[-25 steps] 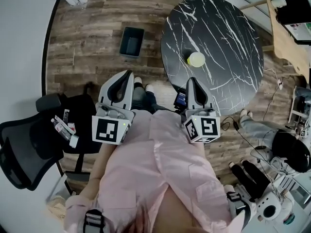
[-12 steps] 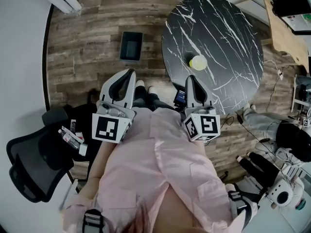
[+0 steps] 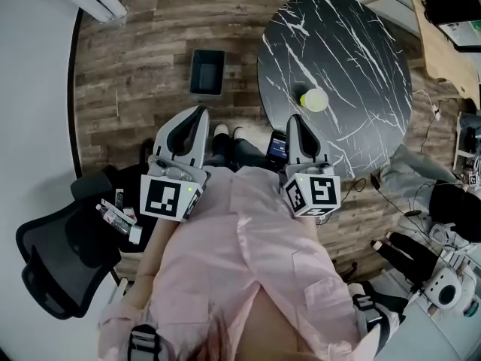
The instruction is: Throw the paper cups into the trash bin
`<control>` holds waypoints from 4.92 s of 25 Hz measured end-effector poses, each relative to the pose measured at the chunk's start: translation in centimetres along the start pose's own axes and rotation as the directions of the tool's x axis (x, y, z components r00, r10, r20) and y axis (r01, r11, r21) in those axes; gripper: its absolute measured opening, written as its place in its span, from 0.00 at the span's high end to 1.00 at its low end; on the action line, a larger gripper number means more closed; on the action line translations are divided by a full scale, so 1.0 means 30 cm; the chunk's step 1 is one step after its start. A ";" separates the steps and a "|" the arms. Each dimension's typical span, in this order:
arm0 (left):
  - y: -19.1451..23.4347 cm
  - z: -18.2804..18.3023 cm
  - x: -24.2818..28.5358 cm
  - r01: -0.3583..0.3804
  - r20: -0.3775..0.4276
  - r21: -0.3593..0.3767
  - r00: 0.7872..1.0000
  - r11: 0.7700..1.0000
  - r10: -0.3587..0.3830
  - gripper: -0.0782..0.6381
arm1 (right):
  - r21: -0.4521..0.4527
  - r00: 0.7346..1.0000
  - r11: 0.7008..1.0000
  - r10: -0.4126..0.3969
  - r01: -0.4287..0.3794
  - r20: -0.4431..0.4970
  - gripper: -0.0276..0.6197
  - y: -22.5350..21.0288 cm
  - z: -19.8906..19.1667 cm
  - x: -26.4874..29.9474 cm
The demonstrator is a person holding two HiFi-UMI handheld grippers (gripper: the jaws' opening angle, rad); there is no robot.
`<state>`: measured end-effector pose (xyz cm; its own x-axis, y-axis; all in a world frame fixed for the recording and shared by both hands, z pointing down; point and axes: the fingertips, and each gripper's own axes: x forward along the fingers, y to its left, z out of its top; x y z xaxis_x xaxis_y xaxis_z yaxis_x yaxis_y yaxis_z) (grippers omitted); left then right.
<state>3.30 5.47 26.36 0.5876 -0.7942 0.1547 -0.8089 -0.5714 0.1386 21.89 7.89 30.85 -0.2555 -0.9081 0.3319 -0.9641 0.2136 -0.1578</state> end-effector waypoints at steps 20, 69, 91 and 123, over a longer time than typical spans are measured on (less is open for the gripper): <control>-0.002 0.030 0.023 -0.036 0.017 -0.022 0.999 0.999 0.036 0.87 | 0.034 0.954 0.964 -0.253 0.262 -0.161 0.77 -0.612 -0.051 -0.006; 0.001 0.006 0.026 -0.081 -0.008 -0.050 0.997 0.995 0.081 0.87 | 0.203 0.814 0.928 -0.150 0.311 -0.561 0.89 -0.721 -0.522 0.212; -0.047 0.066 0.007 -0.080 0.065 -0.025 0.995 0.997 0.081 0.87 | 0.110 0.994 0.988 -0.106 0.108 -0.020 0.89 -0.481 0.072 0.142; -0.071 0.117 0.003 -0.044 0.118 -0.012 0.992 0.999 0.045 0.87 | -0.136 0.942 0.971 0.228 -0.199 0.247 0.89 0.049 0.226 -0.012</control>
<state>5.00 5.90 22.65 0.5441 -0.8378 0.0442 -0.8334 -0.5337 0.1433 21.04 6.08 24.19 -0.4423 -0.8956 0.0472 -0.8947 0.4369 -0.0928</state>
